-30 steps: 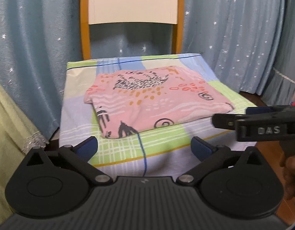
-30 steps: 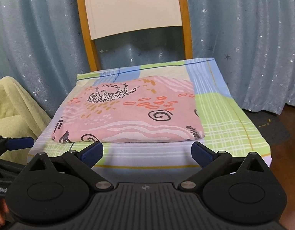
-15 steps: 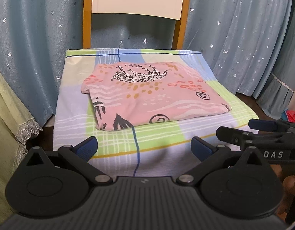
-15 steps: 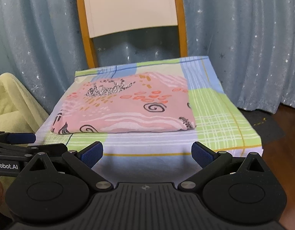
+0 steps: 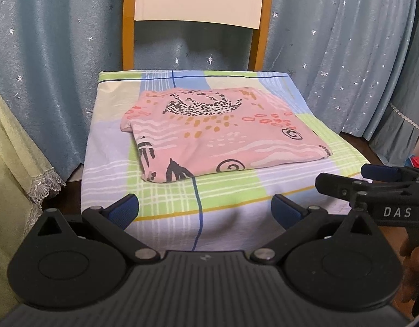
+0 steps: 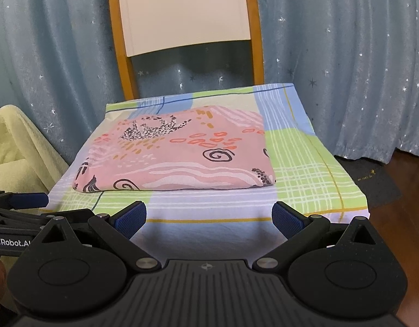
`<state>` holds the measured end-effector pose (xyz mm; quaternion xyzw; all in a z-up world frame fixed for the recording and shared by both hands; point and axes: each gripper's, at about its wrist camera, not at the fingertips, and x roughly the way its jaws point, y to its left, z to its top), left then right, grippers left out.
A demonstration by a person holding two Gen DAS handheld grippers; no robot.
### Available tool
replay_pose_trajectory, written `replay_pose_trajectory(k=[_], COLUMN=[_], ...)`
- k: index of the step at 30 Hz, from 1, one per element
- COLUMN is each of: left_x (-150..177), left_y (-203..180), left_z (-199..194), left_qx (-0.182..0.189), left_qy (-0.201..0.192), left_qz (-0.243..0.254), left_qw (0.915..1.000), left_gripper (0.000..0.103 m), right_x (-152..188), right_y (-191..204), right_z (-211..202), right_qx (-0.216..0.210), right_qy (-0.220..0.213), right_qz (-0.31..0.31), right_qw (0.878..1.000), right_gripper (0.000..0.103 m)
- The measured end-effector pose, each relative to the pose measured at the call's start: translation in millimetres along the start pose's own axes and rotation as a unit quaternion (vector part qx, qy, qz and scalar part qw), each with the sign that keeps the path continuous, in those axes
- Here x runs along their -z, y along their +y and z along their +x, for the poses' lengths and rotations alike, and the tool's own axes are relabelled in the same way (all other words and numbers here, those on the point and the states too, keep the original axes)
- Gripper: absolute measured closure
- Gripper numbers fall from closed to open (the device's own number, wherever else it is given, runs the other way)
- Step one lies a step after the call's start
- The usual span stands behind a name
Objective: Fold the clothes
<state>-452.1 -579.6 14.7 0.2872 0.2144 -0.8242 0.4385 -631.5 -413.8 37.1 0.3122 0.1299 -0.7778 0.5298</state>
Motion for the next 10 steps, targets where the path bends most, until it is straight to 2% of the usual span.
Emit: replay_pose_trajectory(k=[10], left_x=[1.9], left_y=[-2.2], left_z=[0.8], left_qx=[-0.004], left_qy=[-0.009], left_qz=[0.006], left_qw=[0.9999], left_gripper=[0.001], right_x=[-0.9], right_y=[-3.9], right_z=[2.4], right_qx=[0.003], right_qy=[0.000], right_qz=[0.001], right_qw=[1.000], right_gripper=[0.002])
